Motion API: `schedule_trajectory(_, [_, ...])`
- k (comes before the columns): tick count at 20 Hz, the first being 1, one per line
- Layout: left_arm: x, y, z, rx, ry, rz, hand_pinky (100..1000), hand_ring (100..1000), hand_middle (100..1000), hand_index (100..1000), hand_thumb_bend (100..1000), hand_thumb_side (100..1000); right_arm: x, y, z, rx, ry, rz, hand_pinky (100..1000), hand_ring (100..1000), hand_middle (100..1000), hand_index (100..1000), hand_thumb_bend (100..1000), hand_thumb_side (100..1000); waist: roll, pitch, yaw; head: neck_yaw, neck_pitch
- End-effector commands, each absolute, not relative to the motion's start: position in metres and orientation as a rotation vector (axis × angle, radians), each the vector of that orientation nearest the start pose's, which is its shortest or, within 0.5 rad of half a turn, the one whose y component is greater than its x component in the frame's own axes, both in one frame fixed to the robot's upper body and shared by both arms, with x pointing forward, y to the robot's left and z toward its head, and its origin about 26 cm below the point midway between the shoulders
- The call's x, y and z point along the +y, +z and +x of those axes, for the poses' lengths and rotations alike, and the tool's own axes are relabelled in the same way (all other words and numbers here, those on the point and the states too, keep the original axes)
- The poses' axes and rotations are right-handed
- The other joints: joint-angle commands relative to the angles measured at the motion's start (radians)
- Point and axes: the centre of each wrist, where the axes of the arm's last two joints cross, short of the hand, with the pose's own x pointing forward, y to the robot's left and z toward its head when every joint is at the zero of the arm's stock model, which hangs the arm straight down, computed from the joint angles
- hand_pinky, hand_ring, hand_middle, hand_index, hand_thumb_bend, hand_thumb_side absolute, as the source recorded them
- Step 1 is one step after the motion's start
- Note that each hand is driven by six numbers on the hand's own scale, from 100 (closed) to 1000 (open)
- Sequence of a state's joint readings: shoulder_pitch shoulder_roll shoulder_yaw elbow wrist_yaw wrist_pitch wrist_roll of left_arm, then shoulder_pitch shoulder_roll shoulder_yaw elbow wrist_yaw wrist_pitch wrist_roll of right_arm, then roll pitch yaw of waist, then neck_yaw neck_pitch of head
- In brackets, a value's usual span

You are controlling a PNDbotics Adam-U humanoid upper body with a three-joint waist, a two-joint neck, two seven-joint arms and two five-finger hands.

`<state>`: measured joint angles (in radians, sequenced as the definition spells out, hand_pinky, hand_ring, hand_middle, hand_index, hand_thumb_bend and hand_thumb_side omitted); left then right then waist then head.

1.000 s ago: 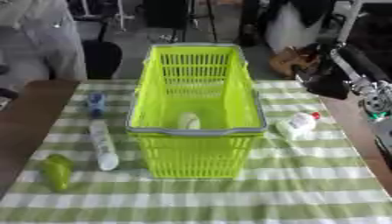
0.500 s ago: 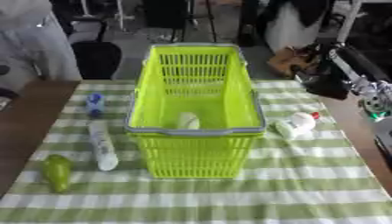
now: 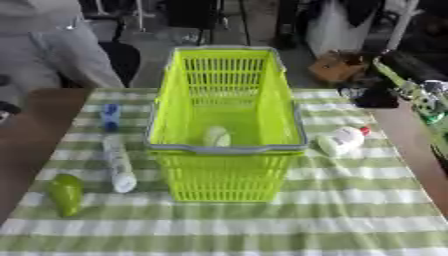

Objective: Pick up objects on the table and place them in the box.

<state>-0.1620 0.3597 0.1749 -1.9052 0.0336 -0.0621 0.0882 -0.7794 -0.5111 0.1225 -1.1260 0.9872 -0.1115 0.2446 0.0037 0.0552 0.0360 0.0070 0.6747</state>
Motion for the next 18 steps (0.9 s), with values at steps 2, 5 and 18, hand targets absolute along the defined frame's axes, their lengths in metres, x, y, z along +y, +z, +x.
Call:
schedule_trajectory(2, [0.330,0.173,0.293,-2.193,-0.168,0.407,512,763,604,776,187,1000,-0.326,0.210,0.454,-1.296,1.497,-1.234,754,785,870,874,387,501,0.002,0.009,0.014,0.003,-0.017])
schedule_trajectory(5, [0.329,0.176,0.293,-2.203,-0.175,0.403,511,764,603,777,186,1000,-0.330,0.215,0.457,-1.223,1.556,-1.245,802,872,915,898,417,457,0.005,0.026,0.027,0.003,-0.018])
schedule_trajectory(18, [0.326,0.183,0.294,-2.224,-0.201,0.398,509,764,603,778,182,1000,-0.347,0.223,0.464,-0.782,1.768,-1.253,1000,1000,1000,994,476,260,0.009,0.076,0.074,-0.004,-0.021])
